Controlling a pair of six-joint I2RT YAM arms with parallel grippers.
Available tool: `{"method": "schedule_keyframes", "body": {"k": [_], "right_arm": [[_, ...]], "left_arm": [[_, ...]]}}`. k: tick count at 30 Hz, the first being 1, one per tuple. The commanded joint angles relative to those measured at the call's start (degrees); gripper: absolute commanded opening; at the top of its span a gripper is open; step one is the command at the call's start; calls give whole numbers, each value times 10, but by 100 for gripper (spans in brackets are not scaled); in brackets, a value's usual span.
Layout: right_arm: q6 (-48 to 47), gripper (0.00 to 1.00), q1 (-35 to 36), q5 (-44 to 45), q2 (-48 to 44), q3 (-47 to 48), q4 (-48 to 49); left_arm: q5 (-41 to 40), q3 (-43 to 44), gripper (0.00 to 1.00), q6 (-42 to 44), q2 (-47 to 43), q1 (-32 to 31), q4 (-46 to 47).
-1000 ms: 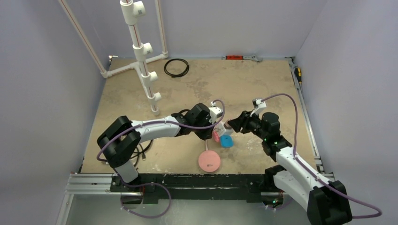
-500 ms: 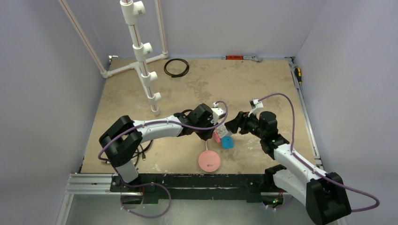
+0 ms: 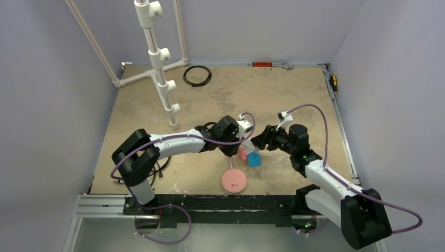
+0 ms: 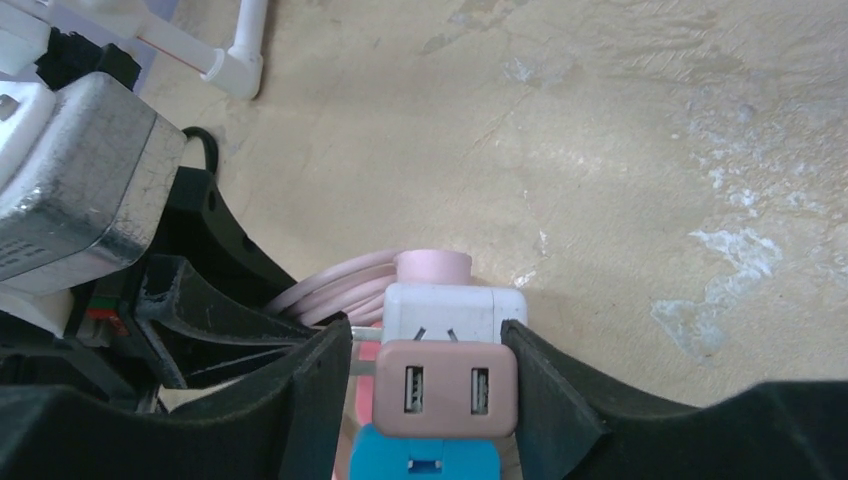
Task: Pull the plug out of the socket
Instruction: Remove the plug from the socket.
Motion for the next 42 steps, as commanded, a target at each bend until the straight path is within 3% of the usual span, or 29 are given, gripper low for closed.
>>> {"method": "schedule_keyframes", "body": {"k": [1, 6, 16, 32, 42], "right_arm": [[-7, 55, 4, -13, 4, -12, 27], [-5, 42, 4, -10, 0, -16, 30], [-5, 1, 4, 7, -3, -9, 17], [31, 0, 4, 6, 34, 29, -19], [12, 0, 4, 87, -65, 5, -70]], "left_arm": [[-53, 4, 0, 10, 26, 8, -26], [-56, 6, 0, 9, 32, 8, -30], [-100, 14, 0, 10, 43, 9, -50], [-158, 24, 0, 13, 51, 9, -75], [-155, 30, 0, 9, 50, 30, -84]]}}
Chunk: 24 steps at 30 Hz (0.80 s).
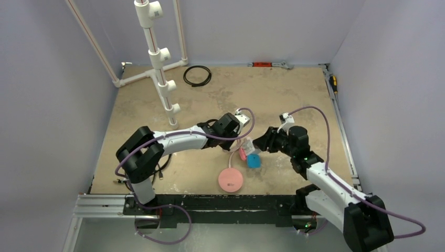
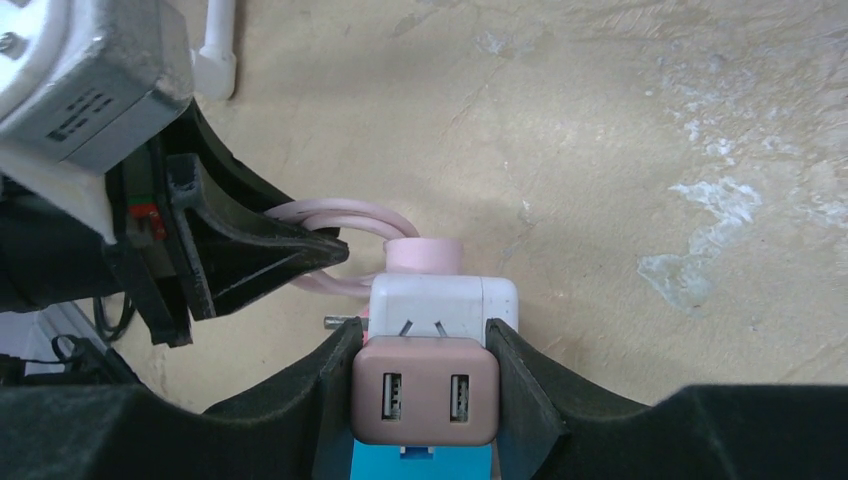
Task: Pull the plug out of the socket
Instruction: Remove the plug from the socket.
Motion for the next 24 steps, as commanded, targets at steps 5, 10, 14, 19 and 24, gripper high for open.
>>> {"method": "schedule_keyframes", "body": {"k": [5, 10, 14, 19, 24], "right_arm": [[-15, 0, -3, 56, -76, -3, -31], [12, 0, -2, 20, -56, 9, -25], [34, 0, -2, 31, -27, 32, -36], [45, 0, -3, 30, 20, 67, -50], [46, 0, -4, 27, 21, 71, -39]], "left_arm": [[-34, 0, 0, 10, 28, 25, -63], [-48, 2, 0, 20, 33, 25, -69], [-89, -2, 0, 42, 23, 3, -70], [-132, -18, 0, 75, 3, -46, -63], [-132, -12, 0, 75, 3, -49, -70]]}}
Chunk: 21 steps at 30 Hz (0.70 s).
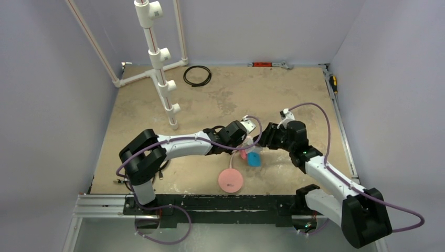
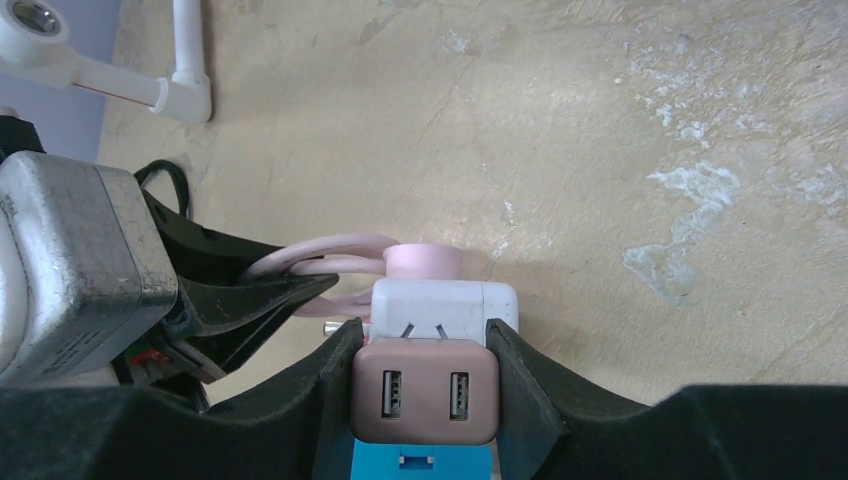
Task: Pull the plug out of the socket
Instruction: Remove the plug from the socket.
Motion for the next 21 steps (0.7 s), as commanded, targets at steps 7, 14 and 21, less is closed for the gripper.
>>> {"method": "schedule_keyframes", "body": {"k": [7, 14, 21], "right_arm": [[-12, 0, -1, 18, -49, 12, 23], [-1, 0, -10, 41, -76, 5, 1], [16, 0, -18, 20, -77, 14, -3]], "left_arm": [[-54, -7, 0, 19, 6, 3, -85], [-54, -5, 0, 16, 10, 14, -95], [-58, -4, 0, 16, 12, 16, -101]]}}
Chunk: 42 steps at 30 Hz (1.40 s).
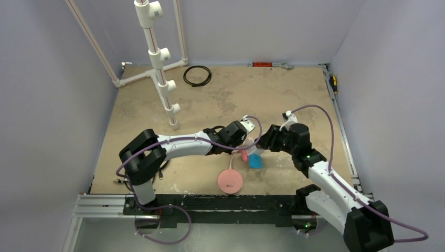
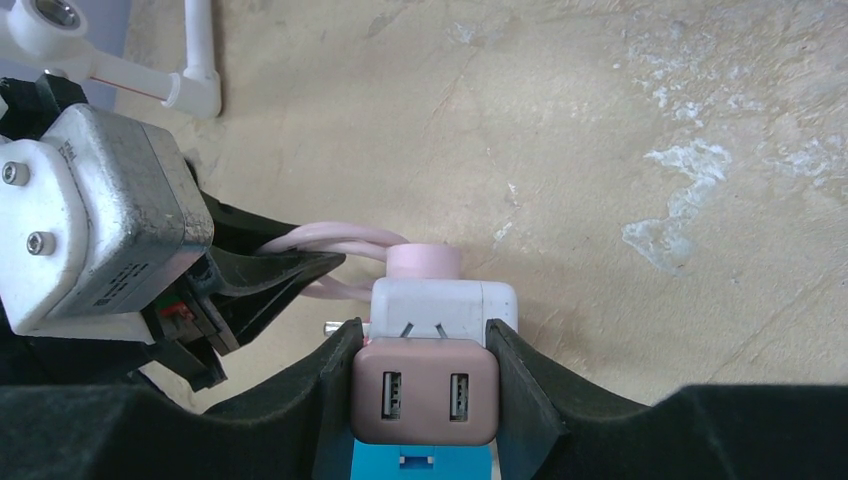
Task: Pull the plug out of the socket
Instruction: Remove the plug from the socket.
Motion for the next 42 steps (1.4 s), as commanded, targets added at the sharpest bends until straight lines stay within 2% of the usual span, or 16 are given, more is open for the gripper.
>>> {"method": "schedule_keyframes", "body": {"k": [1, 6, 13, 18, 24, 31, 39, 42], "right_arm": [[15, 0, -18, 8, -8, 23, 46], [21, 0, -32, -27, 34, 40, 52], [-8, 0, -37, -4, 135, 91, 35], [-22, 0, -38, 11, 167, 110, 36], [-28, 0, -37, 21, 100, 88, 46], [-34, 0, -38, 29, -39, 43, 33], [-35, 0, -37, 3, -65, 18, 20], [-17, 0, -38, 25, -57, 27, 8]], "left_arm": [[-45, -4, 0, 17, 13, 16, -94], [-64, -13, 0, 28, -1, 4, -90], [-81, -31, 0, 55, -15, -56, -74], [-94, -25, 0, 57, -4, -73, -80], [-91, -18, 0, 42, -17, -36, -86], [-60, -8, 0, 27, -29, 20, -97], [-69, -8, 0, 28, -19, 19, -103], [-81, -14, 0, 49, -21, -1, -96]]}}
